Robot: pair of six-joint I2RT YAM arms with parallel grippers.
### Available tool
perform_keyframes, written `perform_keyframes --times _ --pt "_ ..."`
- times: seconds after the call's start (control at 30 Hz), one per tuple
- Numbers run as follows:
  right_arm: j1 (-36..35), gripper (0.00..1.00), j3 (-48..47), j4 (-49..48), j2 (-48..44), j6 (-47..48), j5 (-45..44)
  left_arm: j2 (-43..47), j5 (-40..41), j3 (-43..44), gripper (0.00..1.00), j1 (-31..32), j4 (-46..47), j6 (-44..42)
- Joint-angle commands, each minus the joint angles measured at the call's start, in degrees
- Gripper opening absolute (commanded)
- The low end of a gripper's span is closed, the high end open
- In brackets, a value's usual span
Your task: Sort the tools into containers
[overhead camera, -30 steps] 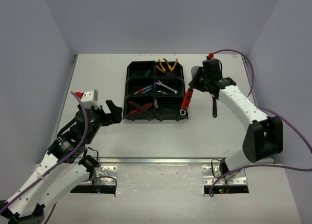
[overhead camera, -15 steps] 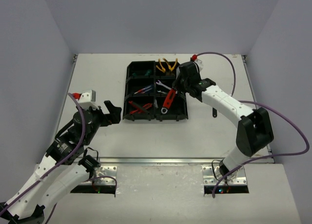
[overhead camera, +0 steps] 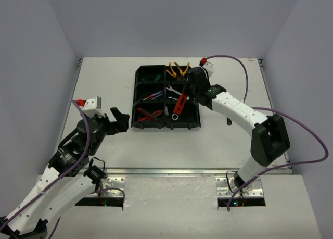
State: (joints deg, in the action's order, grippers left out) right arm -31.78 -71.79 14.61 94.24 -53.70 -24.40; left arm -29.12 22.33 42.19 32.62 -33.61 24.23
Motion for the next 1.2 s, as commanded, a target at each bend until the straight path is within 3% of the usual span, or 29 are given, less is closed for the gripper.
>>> perform_keyframes --times 0.0,0.3,0.5,0.6,0.8,1.0,1.17 --pt "-1.3 0.0 -4.68 -11.17 -2.69 9.2 -2.75 0.18 0.35 -0.1 1.0 0.51 2.19 -0.41" --pt "-1.1 0.0 -10.48 -7.41 -6.6 41.25 1.54 -0.06 0.17 -0.1 1.0 0.6 2.32 -0.5" --pt "0.82 0.0 -7.93 -3.62 -8.81 52.47 13.32 -0.41 0.26 -0.1 1.0 0.6 2.15 -0.41" --pt "1.0 0.0 -2.16 -1.97 -11.08 62.89 17.97 -0.5 0.44 -0.1 1.0 0.6 2.12 -0.32" --pt "2.86 0.0 2.7 4.41 -12.26 72.63 29.18 -1.24 0.0 -0.07 1.0 0.6 2.25 -0.5" --pt "2.86 0.0 -1.41 13.67 -5.91 76.91 32.25 -1.65 0.08 -0.1 1.0 0.56 2.32 -0.5" --pt "2.77 0.0 -0.11 11.59 -3.96 77.97 34.71 -1.9 0.35 -0.09 1.0 0.6 2.14 -0.41"
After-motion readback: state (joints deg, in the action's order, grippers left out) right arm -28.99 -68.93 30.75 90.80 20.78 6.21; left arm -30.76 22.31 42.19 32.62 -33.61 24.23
